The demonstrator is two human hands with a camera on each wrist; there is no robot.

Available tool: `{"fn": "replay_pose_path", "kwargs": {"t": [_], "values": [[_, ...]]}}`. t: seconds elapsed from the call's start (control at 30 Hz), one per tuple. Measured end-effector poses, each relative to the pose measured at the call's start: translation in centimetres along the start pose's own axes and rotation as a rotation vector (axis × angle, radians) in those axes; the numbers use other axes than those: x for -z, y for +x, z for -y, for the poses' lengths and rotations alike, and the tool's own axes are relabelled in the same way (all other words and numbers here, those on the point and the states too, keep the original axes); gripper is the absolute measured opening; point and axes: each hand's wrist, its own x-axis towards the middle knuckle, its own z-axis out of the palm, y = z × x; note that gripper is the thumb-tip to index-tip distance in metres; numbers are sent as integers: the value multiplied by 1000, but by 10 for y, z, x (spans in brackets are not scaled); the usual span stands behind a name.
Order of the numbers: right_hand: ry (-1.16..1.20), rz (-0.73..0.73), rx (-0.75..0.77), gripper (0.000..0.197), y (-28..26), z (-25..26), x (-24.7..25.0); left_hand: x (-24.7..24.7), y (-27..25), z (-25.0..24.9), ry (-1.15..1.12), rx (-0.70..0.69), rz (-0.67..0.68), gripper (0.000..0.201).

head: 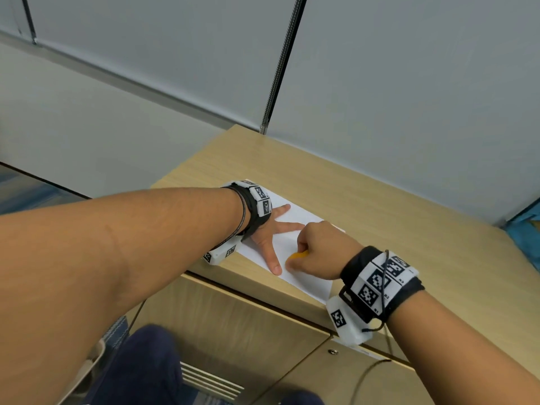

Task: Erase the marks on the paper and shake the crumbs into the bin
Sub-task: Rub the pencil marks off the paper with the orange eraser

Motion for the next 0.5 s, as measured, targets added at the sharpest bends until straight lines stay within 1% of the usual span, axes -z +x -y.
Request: {"fn": "replay_pose_path", "kwargs": {"t": [0.07,0.17,0.23,0.3,0.4,0.5], "values": [[27,42,-44,43,2,-5,6,0,-1,-2,-4,12,-3,126],[43,30,-158,44,7,-25,16,-1,-6,-8,-33,57,-2,126],[88,34,-205,45,10,-32,17,1,-9,-13,-59,88,0,127],[96,26,-210,43,12,-30,16,2,-14,-20,-75,104,-15,126],[107,-15,-199,38,12,-30,14,-3,-20,-34,-168,126,-52,114],[198,-26,-228,37,9,-39,7,-4,-23,-41,-49,182,-99,113]]}}
